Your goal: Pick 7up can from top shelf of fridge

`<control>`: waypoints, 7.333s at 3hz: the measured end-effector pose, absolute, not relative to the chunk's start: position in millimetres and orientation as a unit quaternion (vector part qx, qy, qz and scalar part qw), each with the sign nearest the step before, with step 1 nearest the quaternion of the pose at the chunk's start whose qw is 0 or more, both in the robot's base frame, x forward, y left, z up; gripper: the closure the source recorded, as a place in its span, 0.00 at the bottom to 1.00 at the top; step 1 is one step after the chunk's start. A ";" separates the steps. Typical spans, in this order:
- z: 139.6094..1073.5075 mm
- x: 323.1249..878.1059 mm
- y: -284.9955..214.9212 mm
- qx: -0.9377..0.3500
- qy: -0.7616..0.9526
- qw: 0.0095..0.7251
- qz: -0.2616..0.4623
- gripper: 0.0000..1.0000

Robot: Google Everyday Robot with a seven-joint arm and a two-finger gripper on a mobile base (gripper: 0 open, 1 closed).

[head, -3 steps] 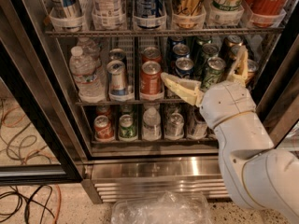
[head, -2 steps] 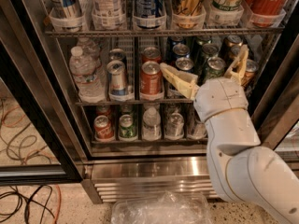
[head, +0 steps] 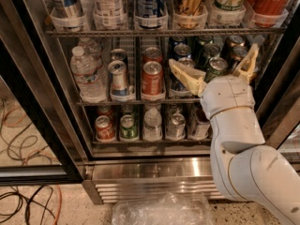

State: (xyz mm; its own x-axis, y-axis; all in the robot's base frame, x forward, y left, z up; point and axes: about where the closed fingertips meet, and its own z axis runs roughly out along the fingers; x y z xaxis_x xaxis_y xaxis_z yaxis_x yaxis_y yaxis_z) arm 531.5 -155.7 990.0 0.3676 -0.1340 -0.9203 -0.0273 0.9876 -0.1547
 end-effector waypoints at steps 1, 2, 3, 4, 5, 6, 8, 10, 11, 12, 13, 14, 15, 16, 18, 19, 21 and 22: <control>1007.5 539.8 -182.2 -0.049 0.538 0.840 -0.052 0.00; 1007.9 539.8 -182.7 -0.049 0.538 0.840 -0.053 0.00; 1008.1 537.7 -184.9 -0.039 0.537 0.841 -0.052 0.00; 1011.1 545.1 -191.0 -0.019 0.522 0.851 -0.055 0.00; 1016.4 556.0 -193.0 -0.024 0.506 0.860 -0.064 0.00; 1021.2 564.0 -189.7 -0.030 0.491 0.868 -0.066 0.00; 1026.0 560.8 -194.2 -0.014 0.498 0.864 -0.077 0.00; 1043.7 558.6 -207.2 0.008 0.501 0.860 -0.093 0.00; 1043.3 564.4 -205.2 0.020 0.494 0.865 -0.085 0.00; 1043.3 564.4 -205.2 0.020 0.494 0.865 -0.085 0.00; 1043.9 563.7 -204.8 0.007 0.495 0.865 -0.080 0.00; 1046.8 566.9 -197.6 -0.015 0.489 0.870 -0.064 0.00; 1046.8 566.9 -197.5 -0.015 0.489 0.870 -0.064 0.00; 1046.8 566.9 -197.5 -0.015 0.489 0.870 -0.064 0.05; 1046.8 566.9 -197.5 -0.015 0.489 0.870 -0.064 0.46; 1046.9 566.9 -197.5 -0.015 0.489 0.870 -0.064 0.39; 1047.4 569.9 -196.7 -0.017 0.489 0.870 -0.063 0.25; 1048.7 574.3 -196.2 -0.018 0.487 0.871 -0.063 0.28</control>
Offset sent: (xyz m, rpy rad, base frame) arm 0.0136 -0.0432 0.0276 0.0385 -0.0960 -0.0833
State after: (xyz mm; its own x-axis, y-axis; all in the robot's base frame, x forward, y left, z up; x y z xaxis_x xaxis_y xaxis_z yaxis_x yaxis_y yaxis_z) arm 574.3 -196.2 1048.7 0.5182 -0.1275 -0.8457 0.0928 0.9914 -0.0926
